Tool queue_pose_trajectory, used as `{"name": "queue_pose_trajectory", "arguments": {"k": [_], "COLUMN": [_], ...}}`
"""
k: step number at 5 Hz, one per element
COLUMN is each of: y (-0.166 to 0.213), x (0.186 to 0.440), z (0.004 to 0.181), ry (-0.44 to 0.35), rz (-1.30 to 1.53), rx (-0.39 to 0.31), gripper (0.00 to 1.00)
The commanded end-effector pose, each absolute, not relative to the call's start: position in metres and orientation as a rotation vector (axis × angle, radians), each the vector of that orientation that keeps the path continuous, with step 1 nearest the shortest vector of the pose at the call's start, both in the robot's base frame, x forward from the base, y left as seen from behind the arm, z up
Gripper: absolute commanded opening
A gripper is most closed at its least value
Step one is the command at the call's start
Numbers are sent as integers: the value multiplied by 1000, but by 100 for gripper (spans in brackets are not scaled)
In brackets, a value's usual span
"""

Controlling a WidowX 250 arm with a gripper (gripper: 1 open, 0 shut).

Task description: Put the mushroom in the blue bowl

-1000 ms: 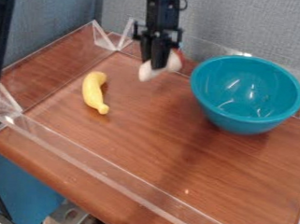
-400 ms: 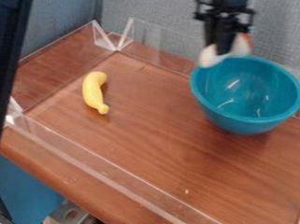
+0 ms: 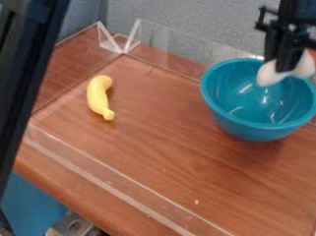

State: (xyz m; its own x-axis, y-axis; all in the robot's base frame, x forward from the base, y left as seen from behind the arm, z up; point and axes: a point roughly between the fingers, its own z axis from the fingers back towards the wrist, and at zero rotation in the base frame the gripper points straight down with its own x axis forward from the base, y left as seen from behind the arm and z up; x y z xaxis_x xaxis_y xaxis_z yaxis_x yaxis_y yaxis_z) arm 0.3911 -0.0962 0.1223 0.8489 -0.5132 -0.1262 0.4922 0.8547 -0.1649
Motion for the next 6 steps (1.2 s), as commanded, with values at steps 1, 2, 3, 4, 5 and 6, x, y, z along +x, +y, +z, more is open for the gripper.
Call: {"name": "queue_pose_trajectory", "arguments": {"k": [1, 2, 3, 4, 5, 6], "y": [-84, -68, -57, -50, -50, -55], "x": [389, 391, 387, 384, 378, 370], "z": [142, 131, 133, 136, 127, 122], "ry": [90, 103, 118, 130, 136, 132], "rz": [-542, -539, -556, -578, -544, -514], "rx": [-114, -113, -112, -108, -106, -75], "gripper": [0, 0, 0, 100, 100, 100]}}
